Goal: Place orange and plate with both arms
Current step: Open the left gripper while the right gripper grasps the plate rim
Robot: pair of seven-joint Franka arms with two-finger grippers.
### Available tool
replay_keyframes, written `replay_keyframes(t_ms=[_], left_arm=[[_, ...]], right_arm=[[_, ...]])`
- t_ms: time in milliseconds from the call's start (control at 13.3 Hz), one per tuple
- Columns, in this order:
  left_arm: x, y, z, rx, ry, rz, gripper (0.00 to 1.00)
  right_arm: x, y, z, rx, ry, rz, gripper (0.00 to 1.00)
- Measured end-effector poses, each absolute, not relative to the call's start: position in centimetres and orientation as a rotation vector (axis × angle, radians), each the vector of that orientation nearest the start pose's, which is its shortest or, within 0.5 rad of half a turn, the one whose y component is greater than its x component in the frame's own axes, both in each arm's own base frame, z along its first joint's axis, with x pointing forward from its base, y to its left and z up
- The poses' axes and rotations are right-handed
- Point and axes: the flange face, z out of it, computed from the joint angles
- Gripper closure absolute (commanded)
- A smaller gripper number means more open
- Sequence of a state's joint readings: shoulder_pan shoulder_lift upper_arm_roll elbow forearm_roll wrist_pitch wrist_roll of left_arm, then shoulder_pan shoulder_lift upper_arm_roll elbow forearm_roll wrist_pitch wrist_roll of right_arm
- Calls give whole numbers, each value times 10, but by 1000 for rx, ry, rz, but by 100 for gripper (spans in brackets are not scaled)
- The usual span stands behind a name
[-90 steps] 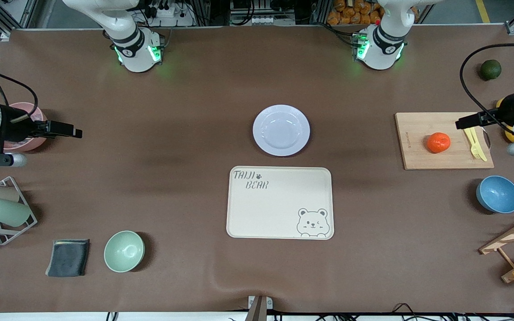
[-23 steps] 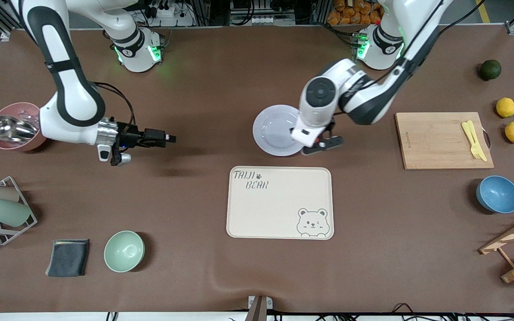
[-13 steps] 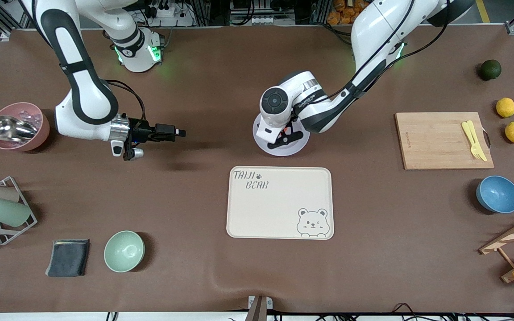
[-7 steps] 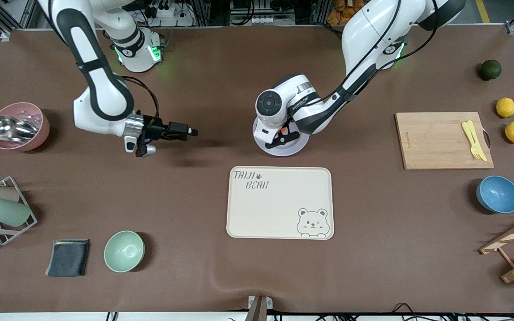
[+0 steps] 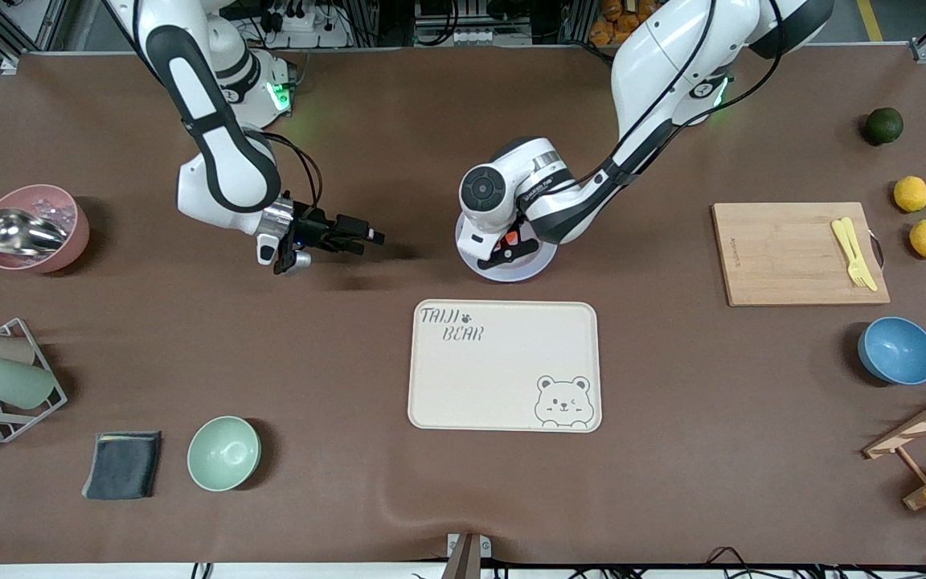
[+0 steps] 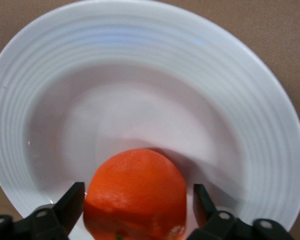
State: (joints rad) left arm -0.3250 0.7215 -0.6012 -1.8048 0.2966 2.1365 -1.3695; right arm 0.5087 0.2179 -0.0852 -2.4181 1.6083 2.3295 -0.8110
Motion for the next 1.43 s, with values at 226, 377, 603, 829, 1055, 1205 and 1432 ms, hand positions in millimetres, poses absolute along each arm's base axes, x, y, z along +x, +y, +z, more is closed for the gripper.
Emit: replay_keyframes(t_ms=[226,377,603,829,1055,1205,1432], left_arm=[[420,-480,217,-2978,-516,293,0],[440,-473,266,-3007,-555,186,0],[475,-439,319,-3035,-568,69,0],[512,-389,346,-3031,-535,28,0],[543,-331,370,-3013,-459,20,0],[562,-288,383,-3006,-412,27,0],[583,-229,402,-3020,-355,52,0]], right_arm=[[424,214,206,-2183,205,30,0],[419,224,204,-2168,227,37,0],[408,251,196,-2156,255,37,2],[401,274,183,-2133,267,6,9],[395,291,165,-2131,253,-8,10],[397,295,159,-2123,271,-16,13],[393,316,153,-2098,301,-13,16]])
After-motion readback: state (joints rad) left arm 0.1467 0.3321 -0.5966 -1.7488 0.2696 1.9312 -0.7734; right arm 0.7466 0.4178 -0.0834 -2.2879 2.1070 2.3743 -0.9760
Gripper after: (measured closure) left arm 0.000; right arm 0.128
